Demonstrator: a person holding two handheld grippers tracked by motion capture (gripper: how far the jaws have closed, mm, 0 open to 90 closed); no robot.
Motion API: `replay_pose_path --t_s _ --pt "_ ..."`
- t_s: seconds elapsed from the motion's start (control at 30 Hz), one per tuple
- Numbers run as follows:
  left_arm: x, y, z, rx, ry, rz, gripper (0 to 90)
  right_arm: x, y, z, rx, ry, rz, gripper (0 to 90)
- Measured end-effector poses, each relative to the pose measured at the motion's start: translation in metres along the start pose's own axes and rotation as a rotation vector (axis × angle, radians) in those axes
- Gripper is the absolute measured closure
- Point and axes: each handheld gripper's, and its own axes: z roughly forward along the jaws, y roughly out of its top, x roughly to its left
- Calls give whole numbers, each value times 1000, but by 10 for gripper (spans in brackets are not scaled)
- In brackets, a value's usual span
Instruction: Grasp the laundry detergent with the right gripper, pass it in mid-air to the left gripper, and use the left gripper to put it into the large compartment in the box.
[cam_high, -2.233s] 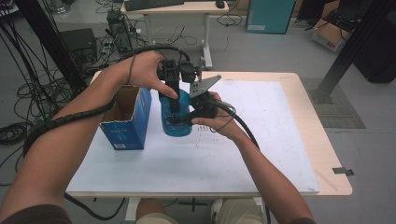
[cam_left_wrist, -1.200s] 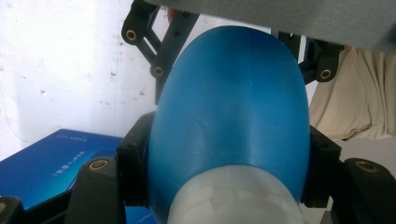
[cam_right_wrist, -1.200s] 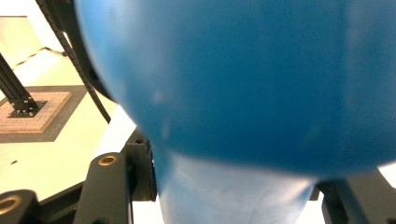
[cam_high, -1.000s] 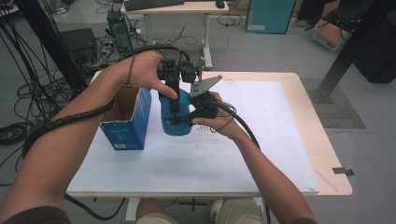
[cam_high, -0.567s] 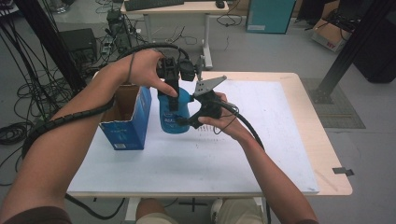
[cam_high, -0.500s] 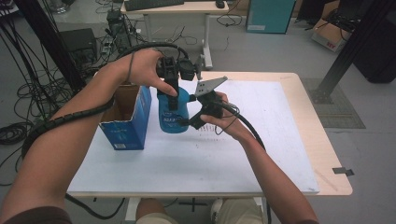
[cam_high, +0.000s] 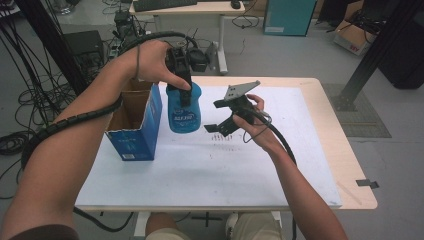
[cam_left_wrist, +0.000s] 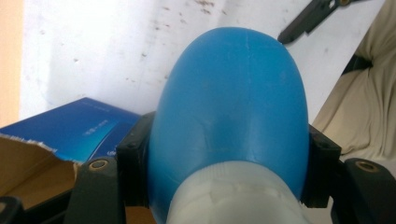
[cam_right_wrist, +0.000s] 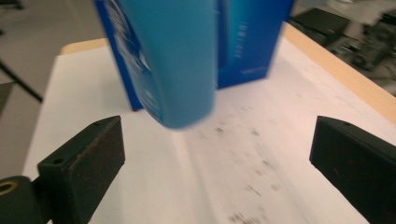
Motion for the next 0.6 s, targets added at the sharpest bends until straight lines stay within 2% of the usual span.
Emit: replay_pose_path --t_s 0.03,0.07,0.13,0.17,0.27,0.3,0.33,0.37,0.43,0.47,0.53,0.6 --pt "2 0 -3 -1 -1 -17 363 -5 -3 -10 -7 -33 36 26" --pt "4 -1 -6 -2 -1 -32 363 -5 -3 -10 -7 -33 36 26" --pt "5 -1 -12 -25 2 -85 363 -10 -7 -22 11 -39 63 26" --pt "7 -2 -16 -13 12 -79 363 -11 -8 -25 20 -48 80 28" --pt "10 -4 -26 -32 18 -159 363 -16 -14 -42 75 -70 98 28" --pt "12 -5 -31 -32 29 -184 363 -16 -14 -42 75 -70 98 28" --pt "14 -6 -35 -29 22 -208 363 -14 -14 -45 76 -55 155 29" --pt "15 -7 -38 -29 29 -217 363 -15 -15 -49 87 -52 169 29" --pt "18 -11 -46 -33 39 -263 363 -17 -17 -55 92 -55 172 30" --pt "20 -14 -51 -33 41 -284 363 -20 -19 -63 123 -54 179 30" --pt "24 -20 -60 -40 51 -337 363 -21 -20 -67 130 -57 190 30" --pt "27 -26 -67 -45 52 -379 363 -25 -21 -75 158 -47 204 30"
